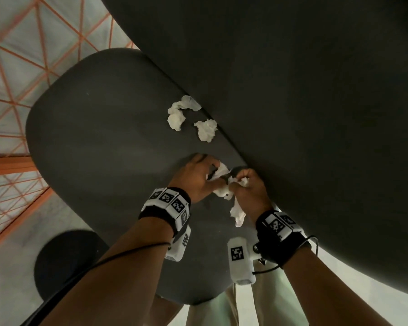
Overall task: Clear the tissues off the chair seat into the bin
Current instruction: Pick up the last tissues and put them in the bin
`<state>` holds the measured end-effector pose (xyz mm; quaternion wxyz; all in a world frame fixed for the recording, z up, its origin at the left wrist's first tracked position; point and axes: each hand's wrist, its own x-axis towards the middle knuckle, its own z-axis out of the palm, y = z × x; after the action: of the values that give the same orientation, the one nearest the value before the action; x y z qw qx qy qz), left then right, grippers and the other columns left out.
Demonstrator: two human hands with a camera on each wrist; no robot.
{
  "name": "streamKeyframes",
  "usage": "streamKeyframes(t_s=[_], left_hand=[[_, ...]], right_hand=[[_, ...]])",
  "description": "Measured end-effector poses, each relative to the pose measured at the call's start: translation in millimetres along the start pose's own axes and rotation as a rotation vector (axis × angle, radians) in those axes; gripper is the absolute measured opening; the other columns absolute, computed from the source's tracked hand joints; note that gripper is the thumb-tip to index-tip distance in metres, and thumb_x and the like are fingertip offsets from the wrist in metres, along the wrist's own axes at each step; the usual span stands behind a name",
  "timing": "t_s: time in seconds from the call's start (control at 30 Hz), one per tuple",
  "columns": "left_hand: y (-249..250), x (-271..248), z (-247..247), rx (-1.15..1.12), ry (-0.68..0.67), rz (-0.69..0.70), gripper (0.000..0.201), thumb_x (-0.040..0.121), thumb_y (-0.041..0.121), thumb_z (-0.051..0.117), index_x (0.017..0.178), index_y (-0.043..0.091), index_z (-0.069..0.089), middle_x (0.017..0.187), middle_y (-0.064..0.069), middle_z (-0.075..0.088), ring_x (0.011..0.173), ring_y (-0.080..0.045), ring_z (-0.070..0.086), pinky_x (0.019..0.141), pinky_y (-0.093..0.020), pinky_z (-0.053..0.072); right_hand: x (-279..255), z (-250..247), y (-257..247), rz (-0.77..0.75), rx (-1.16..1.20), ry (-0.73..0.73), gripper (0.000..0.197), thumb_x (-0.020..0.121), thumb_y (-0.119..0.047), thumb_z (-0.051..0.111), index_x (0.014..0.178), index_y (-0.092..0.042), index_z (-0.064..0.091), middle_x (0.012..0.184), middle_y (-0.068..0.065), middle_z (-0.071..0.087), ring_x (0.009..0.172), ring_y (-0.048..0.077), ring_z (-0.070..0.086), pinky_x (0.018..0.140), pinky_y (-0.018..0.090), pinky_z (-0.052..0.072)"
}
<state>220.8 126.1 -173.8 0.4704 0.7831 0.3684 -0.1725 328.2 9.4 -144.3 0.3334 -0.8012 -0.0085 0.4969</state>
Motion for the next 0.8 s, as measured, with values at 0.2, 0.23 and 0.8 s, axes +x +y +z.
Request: streamKeyframes(t_s=[0.2,0.23,0.8], left_hand=[[-9.6,-15.5,8.1,0.076,0.096,-0.044,0.015,0.081,0.012,0.065,0.096,0.014,0.064,0.107,-0.001,0.057,0.089,-0.021,0.059,0.075,-0.026,0.041],[-9.4,-17.9,7.5,0.068,0.124,-0.060,0.013,0.081,0.011,0.064,0.093,0.013,0.063,0.104,0.000,0.056,0.084,-0.019,0.056,0.074,-0.026,0.039],[-45.5,-47.3,-32.8,-0.200,0.458,-0.396,0.032,0.087,0.041,0.048,0.065,0.018,0.048,0.065,-0.002,0.059,0.072,-0.035,0.055,0.070,-0.035,0.043]], right_hand=[[1.0,4.1,0.0,0.011,-0.049,-0.020,0.025,0.087,0.000,0.054,0.074,-0.020,0.051,0.072,0.001,0.055,0.067,0.018,0.052,0.067,0.033,0.047],[1.6,5.2,0.2,0.002,-0.054,-0.025,0.026,0.086,0.001,0.053,0.073,-0.021,0.051,0.077,0.005,0.057,0.072,0.022,0.055,0.072,0.039,0.050],[39.6,55.0,-80.4,-0.167,-0.297,-0.056,0.024,0.087,-0.037,0.052,0.111,-0.035,0.053,0.118,0.007,0.059,0.101,0.027,0.061,0.090,0.042,0.052]])
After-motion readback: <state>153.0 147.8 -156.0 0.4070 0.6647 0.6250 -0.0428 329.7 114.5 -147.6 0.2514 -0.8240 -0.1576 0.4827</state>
